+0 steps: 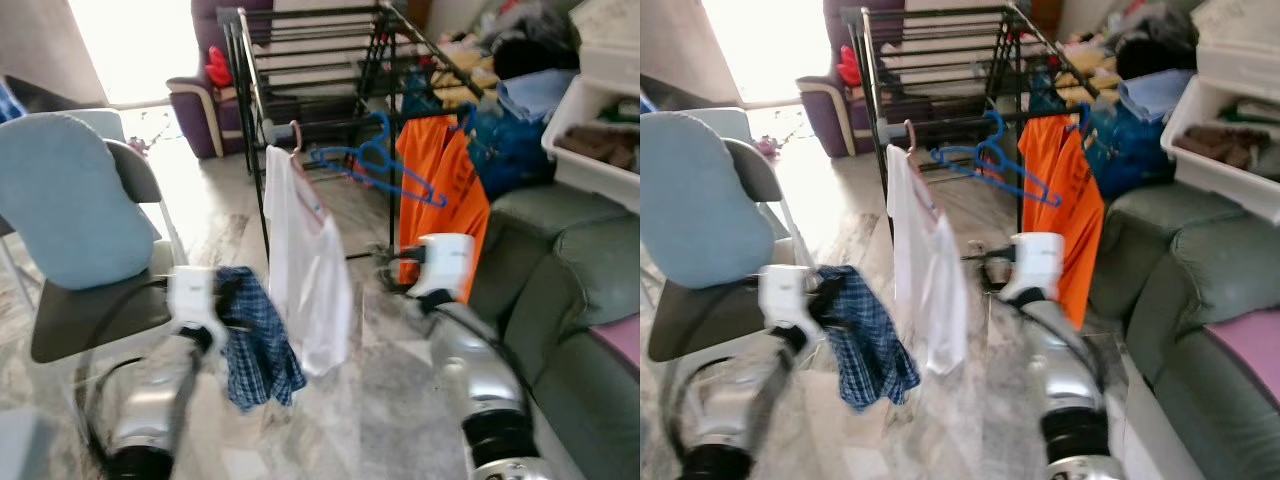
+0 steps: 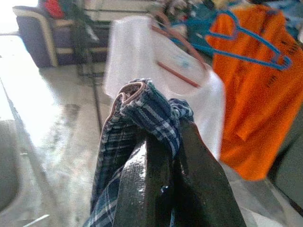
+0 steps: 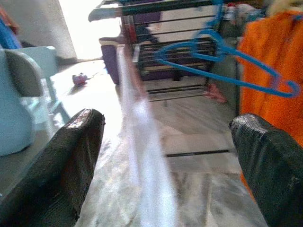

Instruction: Hang hanger

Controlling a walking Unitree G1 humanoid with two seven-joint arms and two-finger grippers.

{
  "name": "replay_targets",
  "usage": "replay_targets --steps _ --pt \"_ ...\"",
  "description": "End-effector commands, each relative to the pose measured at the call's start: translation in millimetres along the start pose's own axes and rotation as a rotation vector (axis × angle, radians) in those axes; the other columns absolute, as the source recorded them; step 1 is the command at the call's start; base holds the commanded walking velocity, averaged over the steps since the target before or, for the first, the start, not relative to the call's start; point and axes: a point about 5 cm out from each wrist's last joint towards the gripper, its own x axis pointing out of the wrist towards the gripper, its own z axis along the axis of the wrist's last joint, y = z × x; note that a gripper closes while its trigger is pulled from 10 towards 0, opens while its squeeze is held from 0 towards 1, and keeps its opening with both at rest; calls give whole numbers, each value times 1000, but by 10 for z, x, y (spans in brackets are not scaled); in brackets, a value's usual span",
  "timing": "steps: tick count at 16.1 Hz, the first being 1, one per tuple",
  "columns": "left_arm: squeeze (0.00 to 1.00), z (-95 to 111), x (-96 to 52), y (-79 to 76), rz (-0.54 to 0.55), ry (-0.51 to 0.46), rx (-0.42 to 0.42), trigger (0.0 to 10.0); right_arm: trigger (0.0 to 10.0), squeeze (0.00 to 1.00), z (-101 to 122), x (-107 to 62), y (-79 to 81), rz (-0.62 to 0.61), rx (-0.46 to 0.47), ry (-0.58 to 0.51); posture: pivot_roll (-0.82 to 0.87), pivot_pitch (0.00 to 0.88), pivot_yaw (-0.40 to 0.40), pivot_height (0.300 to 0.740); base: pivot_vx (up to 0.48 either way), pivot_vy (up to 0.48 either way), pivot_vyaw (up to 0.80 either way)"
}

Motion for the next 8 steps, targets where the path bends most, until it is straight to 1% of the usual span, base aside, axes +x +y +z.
replay_targets --steps 1,6,8 --pt "0 69 37 -81 -45 -33 0 10000 10000 0 50 8 -81 -19 -14 -15 -75 0 31 740 0 0 0" --pt "0 82 38 -130 -70 -51 5 10000 10000 0 62 18 -84 -23 -17 -19 -78 0 30 740 0 0 0" --pt "0 84 38 -147 -79 -59 2 10000 10000 0 65 19 -89 -25 -19 -20 -80 0 29 740 347 0 0"
